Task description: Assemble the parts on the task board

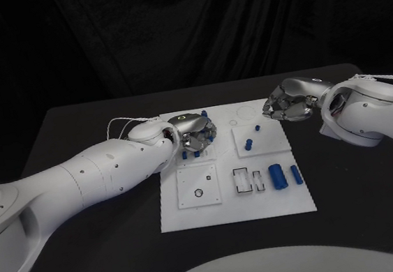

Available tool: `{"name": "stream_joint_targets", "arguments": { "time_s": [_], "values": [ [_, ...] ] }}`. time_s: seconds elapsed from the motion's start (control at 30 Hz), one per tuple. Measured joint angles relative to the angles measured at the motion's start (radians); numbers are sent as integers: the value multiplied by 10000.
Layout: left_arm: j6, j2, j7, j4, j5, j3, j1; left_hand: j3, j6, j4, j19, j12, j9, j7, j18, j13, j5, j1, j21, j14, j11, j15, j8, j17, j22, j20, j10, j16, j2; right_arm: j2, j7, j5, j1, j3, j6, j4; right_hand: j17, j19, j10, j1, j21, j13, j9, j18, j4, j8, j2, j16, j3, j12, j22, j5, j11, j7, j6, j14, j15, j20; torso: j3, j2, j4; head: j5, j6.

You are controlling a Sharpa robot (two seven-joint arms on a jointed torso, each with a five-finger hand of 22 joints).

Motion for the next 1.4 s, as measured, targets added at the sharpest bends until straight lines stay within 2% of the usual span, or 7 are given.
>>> {"name": "stream_joint_targets", "arguments": {
  "time_s": [0.23,0.47,0.57,0.8,0.9,1.1,1.4],
  "values": [
    [-276,-139,81,73,0,-4,-13,11,452,-121,316,-80,46,-5,1,-290,163,52,260,314,-245,-196,258,90,0,-245,545,35,50,-8,0,0,0,0,1,3,0,0,0,0,0,8,0,0,-11,0,0,0,11,0,-1,0,0,0,0,0,0,0,0,7,-4,18,0],
    [-801,-560,217,541,-4,-9,-16,37,631,-149,422,-422,46,-35,3,-650,161,47,315,424,-230,-232,314,70,0,-280,773,35,54,-30,0,0,0,0,2,4,0,0,0,0,0,7,0,-1,-11,0,0,0,11,0,-1,0,0,0,0,0,0,0,1,8,5,29,0],
    [-1017,-850,262,853,-6,-15,72,25,682,-161,422,-433,39,-59,-156,-762,160,37,338,440,-253,-247,315,50,0,-280,881,35,64,-34,0,0,0,0,6,-5,-1,0,0,0,0,7,0,0,-11,0,0,0,10,0,-1,0,0,0,0,0,0,0,0,7,12,37,0],
    [-1338,-1535,271,1515,-7,-5,475,56,719,-188,422,-585,-32,-96,-155,-908,84,2,338,439,-256,-246,354,-78,-1,-281,1017,35,29,-40,-1,0,-1,0,23,-25,-1,0,0,0,0,7,0,0,-11,0,0,0,10,0,-2,-1,0,0,0,0,0,0,-1,5,20,58,-1],
    [-1407,-1817,258,1754,-8,-4,562,97,720,-148,422,-622,-49,-97,-155,-979,74,-33,320,439,-259,-246,373,-149,0,-281,1021,35,-7,-40,-3,0,-1,0,34,-37,0,0,0,0,0,6,0,0,-11,0,0,0,10,0,-3,0,0,0,0,0,0,0,0,-2,34,39,-1],
    [-1435,-2207,201,2032,-9,-12,620,99,720,-147,421,-698,-93,-97,-155,-1062,34,-49,260,439,-258,-246,373,-221,0,-281,1021,-21,-23,-36,-4,0,-19,0,69,-47,0,0,0,0,0,6,0,0,-11,0,0,0,10,0,-3,-1,0,0,0,0,0,0,9,-15,46,46,0],
    [-1306,-2222,103,2014,-10,-11,593,98,754,-146,417,-698,-93,-130,-153,-1107,-7,-49,219,361,-259,-247,373,-289,0,-285,1089,-67,-23,-40,-6,0,-86,0,129,-36,0,0,-36,0,-66,5,0,0,-11,0,0,0,10,-42,-4,-1,-37,0,0,0,0,0,9,-6,52,120,-1]
  ]
}}
